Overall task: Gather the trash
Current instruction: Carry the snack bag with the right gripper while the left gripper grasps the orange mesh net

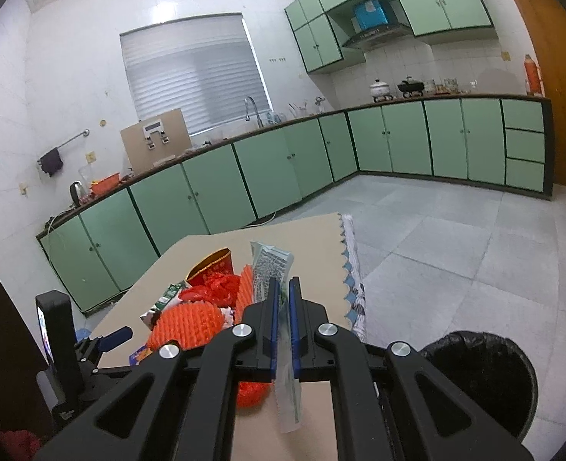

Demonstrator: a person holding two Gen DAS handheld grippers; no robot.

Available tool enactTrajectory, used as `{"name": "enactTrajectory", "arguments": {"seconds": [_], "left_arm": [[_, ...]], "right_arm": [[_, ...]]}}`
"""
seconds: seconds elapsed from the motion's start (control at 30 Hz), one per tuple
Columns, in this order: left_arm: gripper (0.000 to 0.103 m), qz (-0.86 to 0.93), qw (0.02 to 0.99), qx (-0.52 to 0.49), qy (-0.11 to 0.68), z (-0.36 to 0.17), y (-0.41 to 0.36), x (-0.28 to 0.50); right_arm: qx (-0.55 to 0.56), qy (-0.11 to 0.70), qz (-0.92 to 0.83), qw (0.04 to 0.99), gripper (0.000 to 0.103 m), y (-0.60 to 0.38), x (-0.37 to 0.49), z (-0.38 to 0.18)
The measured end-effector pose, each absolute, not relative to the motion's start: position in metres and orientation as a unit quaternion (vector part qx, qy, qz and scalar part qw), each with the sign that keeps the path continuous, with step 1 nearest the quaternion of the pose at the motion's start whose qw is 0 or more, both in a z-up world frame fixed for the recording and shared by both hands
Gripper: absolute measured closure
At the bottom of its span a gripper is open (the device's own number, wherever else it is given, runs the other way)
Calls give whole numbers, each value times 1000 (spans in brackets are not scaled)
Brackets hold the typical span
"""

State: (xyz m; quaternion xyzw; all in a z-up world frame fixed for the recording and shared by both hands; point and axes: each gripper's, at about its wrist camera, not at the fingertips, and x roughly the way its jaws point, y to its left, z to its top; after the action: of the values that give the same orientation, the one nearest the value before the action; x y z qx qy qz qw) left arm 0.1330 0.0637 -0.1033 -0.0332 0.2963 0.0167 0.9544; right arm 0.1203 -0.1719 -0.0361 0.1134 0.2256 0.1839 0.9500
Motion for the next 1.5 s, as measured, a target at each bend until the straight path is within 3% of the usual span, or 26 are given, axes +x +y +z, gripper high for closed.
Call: {"name": "enactTrajectory", "arguments": {"seconds": [0.03, 0.1, 0.23, 0.3, 0.37, 0.7, 0.73, 0.77, 0.8, 0.83, 1.0, 1.07, 1.13, 1.17, 1.23, 1.27, 1.5], "left_arm": [[11, 13, 955, -37, 294, -104, 63, 133], [44, -1, 954, -41, 299, -107, 63, 134], [68, -14, 955, -42, 293, -106, 62, 131], [97, -16, 957, -38, 286, -104, 61, 129], [103, -26, 958, -48, 282, -101, 64, 130], [100, -33, 960, -48, 275, -92, 69, 131], [95, -34, 959, -49, 278, -93, 69, 132], [69, -31, 958, -49, 282, -94, 70, 132], [35, -27, 957, -50, 285, -95, 72, 132], [26, -21, 957, -55, 284, -96, 74, 132], [19, -18, 951, -52, 306, -106, 74, 141], [19, -25, 947, -58, 314, -110, 74, 144], [37, -28, 947, -63, 313, -114, 74, 145], [52, -33, 947, -63, 313, -115, 73, 145], [68, -34, 950, -59, 306, -113, 72, 145], [99, -29, 952, -50, 302, -111, 70, 144], [102, -36, 956, -65, 284, -100, 76, 137]], "right_arm": [[114, 228, 183, 949, 98, -172, 121, -37], [114, 231, 184, 949, 98, -171, 121, -41], [114, 234, 186, 947, 98, -170, 120, -43], [114, 233, 187, 948, 98, -171, 120, -43], [115, 230, 187, 948, 98, -172, 119, -42], [124, 225, 181, 949, 98, -180, 117, -39], [124, 226, 181, 949, 98, -179, 117, -39], [124, 227, 180, 949, 98, -179, 117, -40], [124, 228, 180, 949, 98, -179, 117, -41], [123, 229, 180, 949, 98, -179, 117, -41], [123, 236, 179, 947, 98, -175, 121, -43], [120, 237, 179, 947, 98, -174, 122, -43], [118, 240, 178, 947, 98, -174, 123, -44], [118, 241, 178, 947, 98, -173, 123, -45], [118, 244, 179, 946, 98, -171, 124, -46], [117, 246, 180, 945, 98, -170, 124, -47], [112, 248, 183, 945, 98, -168, 122, -49]]}}
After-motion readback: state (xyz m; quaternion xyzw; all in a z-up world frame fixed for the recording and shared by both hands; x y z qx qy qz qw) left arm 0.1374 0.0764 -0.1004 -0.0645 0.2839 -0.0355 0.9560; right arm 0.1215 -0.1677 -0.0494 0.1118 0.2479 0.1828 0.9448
